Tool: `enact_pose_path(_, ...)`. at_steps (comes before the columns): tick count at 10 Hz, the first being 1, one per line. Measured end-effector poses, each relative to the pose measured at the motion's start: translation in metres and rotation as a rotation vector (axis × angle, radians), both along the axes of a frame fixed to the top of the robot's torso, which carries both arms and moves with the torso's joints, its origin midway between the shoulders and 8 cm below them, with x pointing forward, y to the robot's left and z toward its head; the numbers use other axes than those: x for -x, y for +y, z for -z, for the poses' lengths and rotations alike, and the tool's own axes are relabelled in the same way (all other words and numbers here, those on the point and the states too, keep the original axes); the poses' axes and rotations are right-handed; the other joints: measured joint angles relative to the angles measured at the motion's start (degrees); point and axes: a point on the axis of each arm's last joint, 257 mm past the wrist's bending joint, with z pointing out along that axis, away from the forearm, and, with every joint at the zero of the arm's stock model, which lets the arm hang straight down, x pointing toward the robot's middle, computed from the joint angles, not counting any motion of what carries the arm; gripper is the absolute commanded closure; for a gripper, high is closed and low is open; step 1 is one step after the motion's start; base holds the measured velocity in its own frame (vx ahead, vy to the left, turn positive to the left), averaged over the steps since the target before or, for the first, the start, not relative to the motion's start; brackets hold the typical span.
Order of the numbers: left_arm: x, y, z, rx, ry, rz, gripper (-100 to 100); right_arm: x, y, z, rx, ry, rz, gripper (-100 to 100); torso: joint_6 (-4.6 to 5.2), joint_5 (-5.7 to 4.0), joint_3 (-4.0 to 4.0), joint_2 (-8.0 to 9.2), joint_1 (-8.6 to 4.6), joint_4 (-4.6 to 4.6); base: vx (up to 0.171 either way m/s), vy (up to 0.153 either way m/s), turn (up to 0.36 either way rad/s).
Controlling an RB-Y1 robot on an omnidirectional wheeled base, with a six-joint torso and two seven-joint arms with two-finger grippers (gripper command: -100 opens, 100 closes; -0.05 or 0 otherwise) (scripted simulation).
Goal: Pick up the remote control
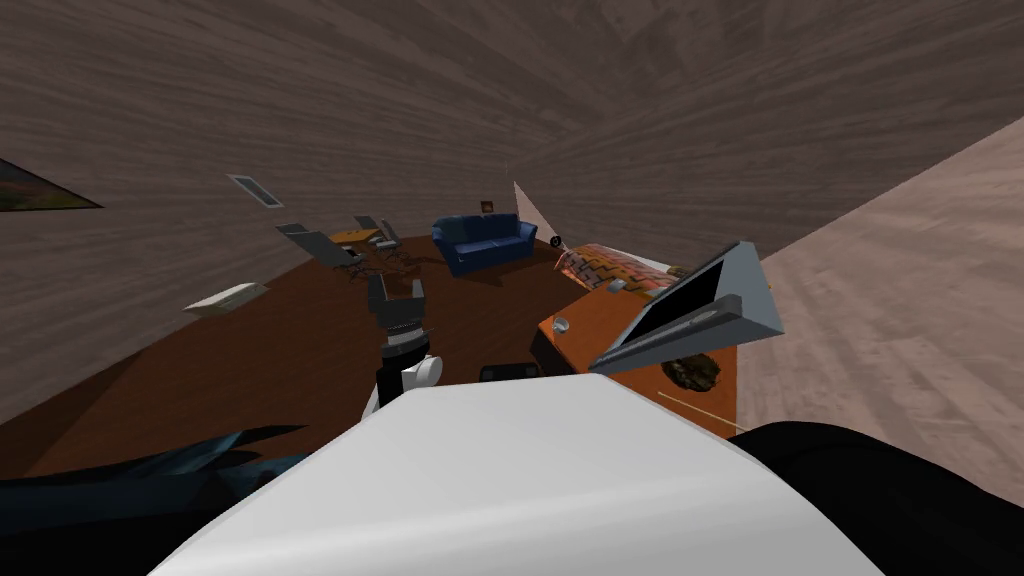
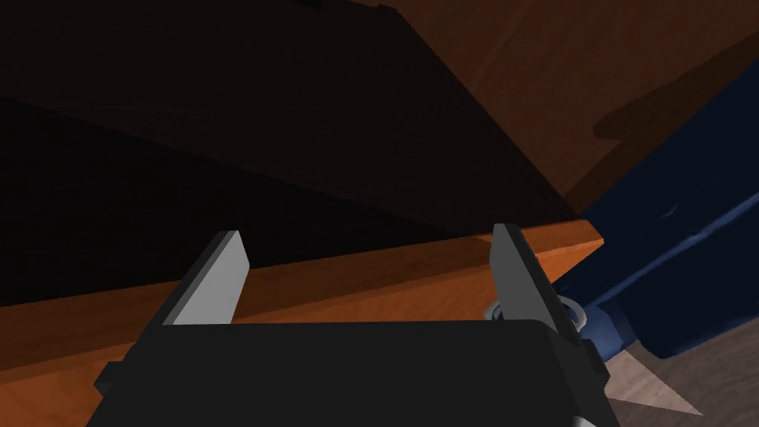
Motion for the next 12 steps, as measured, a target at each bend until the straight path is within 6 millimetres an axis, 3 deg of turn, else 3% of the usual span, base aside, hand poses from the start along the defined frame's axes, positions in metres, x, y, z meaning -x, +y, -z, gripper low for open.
enact_pose_path(3,0.000,0.000,0.000,0.000,0.000,0.000,0,0.050,-0.016,0.008,0.049,0.104,-0.063,-100,-0.06,0.02,0.01,0.01,0.04,0.01,-0.008,-0.046,0.178)
enact_pose_path(5,0.000,0.000,0.000,0.000,0.000,0.000,0,0.069,-0.025,0.013,0.070,0.146,-0.080,-100,0.01,0.03,0.00,-0.01,0.16,0.00,-0.002,-0.021,0.119)
enact_pose_path(7,0.000,0.000,0.000,0.000,0.000,0.000,0,0.112,-0.049,0.019,0.111,0.233,-0.133,-100,-0.09,0.01,0.01,0.01,-0.01,0.01,-0.018,-0.063,0.303)
enact_pose_path(10,0.000,0.000,0.000,0.000,0.000,0.000,0,0.163,-0.061,0.013,0.162,0.347,-0.212,-100,-0.05,0.00,0.03,0.04,-0.10,0.02,-0.022,-0.075,0.218)
enact_pose_path(12,0.000,0.000,0.000,0.000,0.000,0.000,0,0.177,-0.068,0.012,0.176,0.374,-0.235,-100,0.02,0.00,-0.02,-0.05,0.11,0.01,0.002,-0.009,-0.026)
